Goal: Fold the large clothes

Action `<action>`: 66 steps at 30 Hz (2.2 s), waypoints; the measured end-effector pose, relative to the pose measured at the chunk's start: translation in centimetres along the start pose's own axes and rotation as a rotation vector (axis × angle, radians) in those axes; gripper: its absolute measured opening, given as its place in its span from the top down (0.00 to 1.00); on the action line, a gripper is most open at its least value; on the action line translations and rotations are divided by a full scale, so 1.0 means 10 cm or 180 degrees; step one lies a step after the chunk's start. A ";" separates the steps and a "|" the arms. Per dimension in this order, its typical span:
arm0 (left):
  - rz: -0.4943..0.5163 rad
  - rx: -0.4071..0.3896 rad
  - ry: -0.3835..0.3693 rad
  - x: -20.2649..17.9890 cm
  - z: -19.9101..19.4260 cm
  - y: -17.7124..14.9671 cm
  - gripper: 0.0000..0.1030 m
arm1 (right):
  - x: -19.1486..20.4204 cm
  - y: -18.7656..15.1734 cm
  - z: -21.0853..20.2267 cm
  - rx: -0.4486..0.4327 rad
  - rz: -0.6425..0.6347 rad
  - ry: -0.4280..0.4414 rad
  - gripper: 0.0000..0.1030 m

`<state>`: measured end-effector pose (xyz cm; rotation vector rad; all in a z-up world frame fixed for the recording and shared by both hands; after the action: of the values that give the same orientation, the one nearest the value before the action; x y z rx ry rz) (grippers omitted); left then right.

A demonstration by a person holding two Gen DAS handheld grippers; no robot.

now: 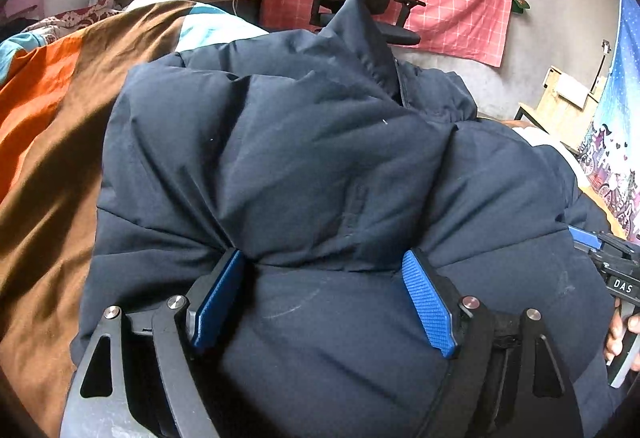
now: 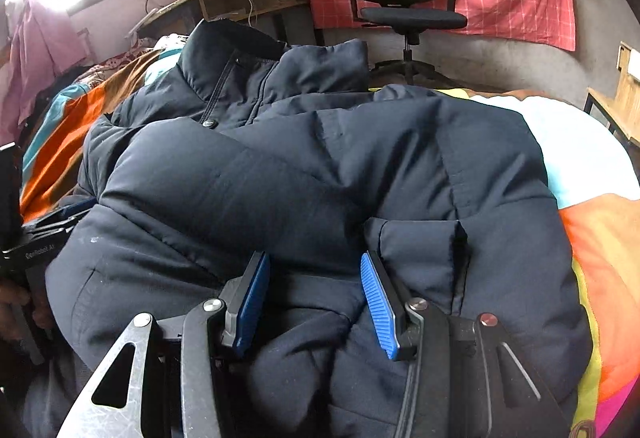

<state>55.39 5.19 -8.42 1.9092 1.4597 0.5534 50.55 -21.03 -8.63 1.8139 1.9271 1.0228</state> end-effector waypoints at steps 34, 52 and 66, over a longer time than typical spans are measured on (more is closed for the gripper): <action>-0.0114 0.0231 -0.0068 0.16 -0.70 0.96 0.10 | 0.12 0.54 -1.05 0.0146 0.0875 -0.0009 0.14; -0.0201 0.0153 0.0507 0.17 0.89 2.26 0.11 | -0.32 2.06 0.82 0.0192 0.1046 0.0227 0.14; -0.0235 -0.0046 0.0167 0.09 0.69 2.11 0.92 | -0.45 2.21 1.39 0.0448 0.1268 0.0321 0.89</action>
<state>74.53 1.03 1.96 1.8341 1.5487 0.5821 76.71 -22.53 -4.72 2.3329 1.7694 1.1393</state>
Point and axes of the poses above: each gripper's, at about its wrist camera, not at the fingertips, and z roughly the way its jaws point, x to its left, y to its top, the point moved 3 cm from there along z, roughly the way its jaws point, and after that the axes turned 5 degrees about z, right-handed, at the moved point
